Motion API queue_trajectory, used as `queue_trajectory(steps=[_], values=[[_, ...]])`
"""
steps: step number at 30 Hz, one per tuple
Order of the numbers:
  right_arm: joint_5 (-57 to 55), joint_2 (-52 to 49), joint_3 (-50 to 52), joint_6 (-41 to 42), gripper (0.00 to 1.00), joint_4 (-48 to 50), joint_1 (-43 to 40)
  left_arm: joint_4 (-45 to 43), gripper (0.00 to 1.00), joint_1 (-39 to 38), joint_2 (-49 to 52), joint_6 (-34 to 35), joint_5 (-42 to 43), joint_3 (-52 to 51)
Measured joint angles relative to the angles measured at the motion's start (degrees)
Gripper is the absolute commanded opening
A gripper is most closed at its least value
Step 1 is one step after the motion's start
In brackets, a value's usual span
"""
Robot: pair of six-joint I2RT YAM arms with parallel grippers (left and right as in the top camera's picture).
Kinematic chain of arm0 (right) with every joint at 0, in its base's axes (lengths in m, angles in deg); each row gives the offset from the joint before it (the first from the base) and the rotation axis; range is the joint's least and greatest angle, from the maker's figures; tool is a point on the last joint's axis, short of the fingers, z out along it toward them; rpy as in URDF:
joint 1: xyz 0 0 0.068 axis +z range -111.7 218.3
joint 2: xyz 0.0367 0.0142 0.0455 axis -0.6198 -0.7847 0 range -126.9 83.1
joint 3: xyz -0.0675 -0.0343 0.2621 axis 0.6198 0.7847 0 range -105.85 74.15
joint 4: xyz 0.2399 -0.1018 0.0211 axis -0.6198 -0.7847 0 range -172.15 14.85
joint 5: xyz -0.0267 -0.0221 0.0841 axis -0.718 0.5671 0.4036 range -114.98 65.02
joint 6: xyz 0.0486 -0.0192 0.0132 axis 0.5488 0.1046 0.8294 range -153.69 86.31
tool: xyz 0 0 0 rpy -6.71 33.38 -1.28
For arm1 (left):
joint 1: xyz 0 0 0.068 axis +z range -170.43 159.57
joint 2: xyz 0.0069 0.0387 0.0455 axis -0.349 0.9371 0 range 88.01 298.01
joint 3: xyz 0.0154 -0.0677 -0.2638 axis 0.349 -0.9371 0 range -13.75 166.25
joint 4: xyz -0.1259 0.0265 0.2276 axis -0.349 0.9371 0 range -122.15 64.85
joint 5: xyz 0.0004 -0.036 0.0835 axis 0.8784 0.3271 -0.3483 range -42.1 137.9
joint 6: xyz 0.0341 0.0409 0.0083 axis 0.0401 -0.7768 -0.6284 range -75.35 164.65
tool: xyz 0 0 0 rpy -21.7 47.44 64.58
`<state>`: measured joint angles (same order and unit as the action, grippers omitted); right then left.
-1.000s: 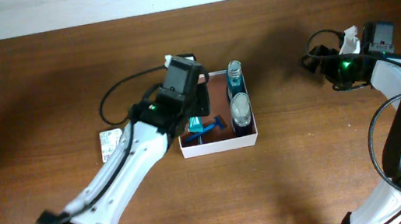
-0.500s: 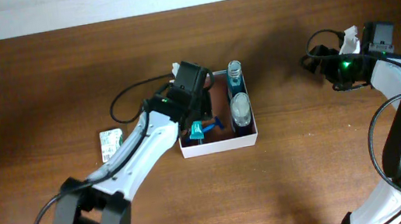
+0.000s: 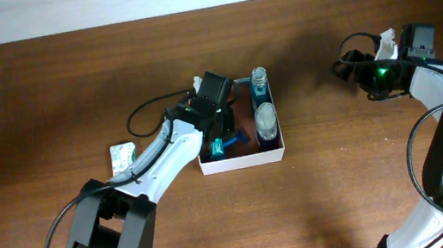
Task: Pack container
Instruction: 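Lift the Colgate tube, carry it right and drop it into the box, then move the left gripper to the Dettol soap bar and grasp it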
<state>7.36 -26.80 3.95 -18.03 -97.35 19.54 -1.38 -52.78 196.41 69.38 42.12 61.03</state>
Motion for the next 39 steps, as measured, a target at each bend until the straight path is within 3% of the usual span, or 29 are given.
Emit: queue_trajectory(steps=[9, 14, 20, 22, 29, 35, 39], values=[[0.0, 0.0, 0.0, 0.0, 0.98, 0.0, 0.0, 0.0, 0.23, 0.0, 0.6, 0.4, 0.0, 0.0], [0.0, 0.0, 0.0, 0.0, 0.98, 0.0, 0.0, 0.6, 0.23, 0.0, 0.6, 0.4, 0.0, 0.1], [0.0, 0.0, 0.0, 0.0, 0.98, 0.0, 0.0, 14.3, 0.24, 1.5, -1.3, -1.8, 0.3, 8.5], [0.0, 0.0, 0.0, 0.0, 0.98, 0.0, 0.0, 17.0, 0.29, 3.1, -3.9, -3.9, 0.4, 11.2], [0.0, 0.0, 0.0, 0.0, 0.98, 0.0, 0.0, 25.2, 0.36, 15.3, -15.1, -12.9, 0.4, 14.1], [0.0, 0.0, 0.0, 0.0, 0.99, 0.0, 0.0, 27.8, 0.48, 24.7, -14.7, -14.6, 0.4, 12.6], [0.0, 0.0, 0.0, 0.0, 0.98, 0.0, 0.0, 26.4, 0.77, 27.7, -12.6, -14.9, 0.4, 8.9]])
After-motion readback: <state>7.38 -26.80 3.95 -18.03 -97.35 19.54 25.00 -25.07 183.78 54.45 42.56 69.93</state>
